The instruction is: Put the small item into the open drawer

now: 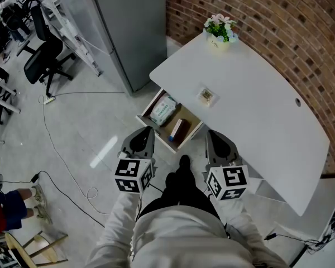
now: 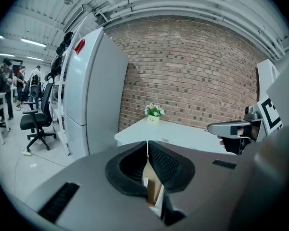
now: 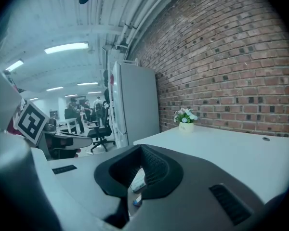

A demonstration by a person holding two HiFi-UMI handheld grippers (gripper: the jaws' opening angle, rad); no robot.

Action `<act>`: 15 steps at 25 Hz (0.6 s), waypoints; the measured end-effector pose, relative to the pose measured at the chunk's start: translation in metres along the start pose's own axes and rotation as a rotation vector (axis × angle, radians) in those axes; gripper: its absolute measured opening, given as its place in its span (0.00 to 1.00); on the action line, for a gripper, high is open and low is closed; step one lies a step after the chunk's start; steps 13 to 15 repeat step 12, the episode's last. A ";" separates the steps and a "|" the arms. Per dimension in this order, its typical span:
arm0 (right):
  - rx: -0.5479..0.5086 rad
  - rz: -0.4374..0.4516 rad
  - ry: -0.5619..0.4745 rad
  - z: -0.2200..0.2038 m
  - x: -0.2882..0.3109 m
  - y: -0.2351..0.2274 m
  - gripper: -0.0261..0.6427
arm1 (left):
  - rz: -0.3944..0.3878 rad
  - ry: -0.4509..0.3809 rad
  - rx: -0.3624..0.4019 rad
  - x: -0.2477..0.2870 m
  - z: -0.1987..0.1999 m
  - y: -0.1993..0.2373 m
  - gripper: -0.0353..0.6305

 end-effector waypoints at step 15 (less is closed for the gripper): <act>0.012 0.036 0.015 -0.007 0.011 0.000 0.08 | 0.001 0.008 0.006 0.010 -0.001 0.001 0.09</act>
Point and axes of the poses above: the fingertips, and each gripper's own axes: x forward along the fingers, y to its left, z out of its top, the point moved 4 cm from there along -x, backward along the fingers, and after that the axes turned 9 degrees about -z, right-handed, at the moved point
